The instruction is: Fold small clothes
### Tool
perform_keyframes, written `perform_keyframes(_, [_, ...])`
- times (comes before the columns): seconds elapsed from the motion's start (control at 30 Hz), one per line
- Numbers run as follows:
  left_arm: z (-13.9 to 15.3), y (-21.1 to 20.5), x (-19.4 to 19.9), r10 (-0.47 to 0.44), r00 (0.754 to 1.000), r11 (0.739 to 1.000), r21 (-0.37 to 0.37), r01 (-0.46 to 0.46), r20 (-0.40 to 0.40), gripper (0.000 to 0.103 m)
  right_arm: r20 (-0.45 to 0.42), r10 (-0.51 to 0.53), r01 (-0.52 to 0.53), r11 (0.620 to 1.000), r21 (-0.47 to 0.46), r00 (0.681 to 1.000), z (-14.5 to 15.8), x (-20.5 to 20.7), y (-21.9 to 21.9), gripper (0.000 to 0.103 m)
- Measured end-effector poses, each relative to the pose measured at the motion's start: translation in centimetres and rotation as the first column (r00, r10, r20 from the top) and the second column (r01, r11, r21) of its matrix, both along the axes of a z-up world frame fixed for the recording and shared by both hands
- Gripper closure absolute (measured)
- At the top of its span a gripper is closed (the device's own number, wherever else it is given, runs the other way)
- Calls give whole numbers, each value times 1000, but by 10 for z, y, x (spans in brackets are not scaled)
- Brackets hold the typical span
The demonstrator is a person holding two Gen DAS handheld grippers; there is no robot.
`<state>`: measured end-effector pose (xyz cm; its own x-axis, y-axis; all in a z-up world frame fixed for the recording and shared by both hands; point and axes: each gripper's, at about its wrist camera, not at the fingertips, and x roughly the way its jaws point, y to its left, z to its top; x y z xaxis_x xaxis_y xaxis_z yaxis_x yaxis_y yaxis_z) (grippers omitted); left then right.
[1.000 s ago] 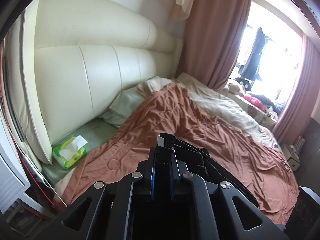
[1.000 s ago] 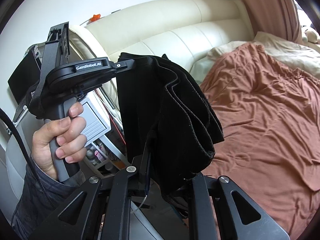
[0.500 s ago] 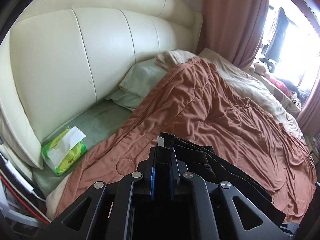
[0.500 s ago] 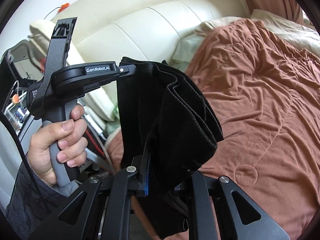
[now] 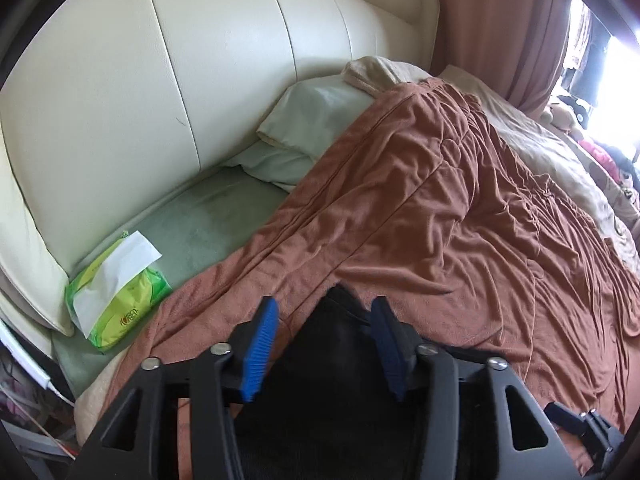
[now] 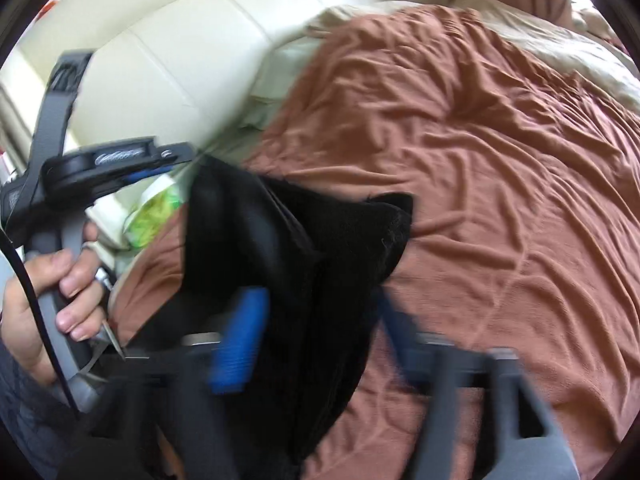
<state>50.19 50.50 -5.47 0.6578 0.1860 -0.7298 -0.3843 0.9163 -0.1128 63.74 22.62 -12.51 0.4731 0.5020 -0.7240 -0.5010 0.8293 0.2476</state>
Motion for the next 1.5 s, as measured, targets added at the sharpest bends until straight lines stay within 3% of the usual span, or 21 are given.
perform_keyframes(0.17, [1,-13,-13,-13,999,1000,-13,12,-34,49,-50,-19,20,999,28,999,-2,4,-14,24])
perform_keyframes(0.4, [21,-53,-43,-46,999,999,6,46,-26,24,-79,-25,27,999,31,997,15,-6,-37,23])
perform_keyframes(0.57, [39,-84,-63,-64,998,998,22,64,-19,4,-49,-16,18,999,47,999,47,-27,-69,11])
perform_keyframes(0.6, [45,-91,-70,-64,998,998,26,64,-12,0,-45,-13,15,999,50,999,54,-34,-78,0])
perform_keyframes(1.1, [83,-180,-155,-100,995,993,59,98,28,0,15,-47,47,999,26,999,116,-120,-161,0])
perform_keyframes(1.5, [89,-235,-232,-64,993,996,63,58,97,0,160,-55,57,998,-7,986,146,-199,-214,0])
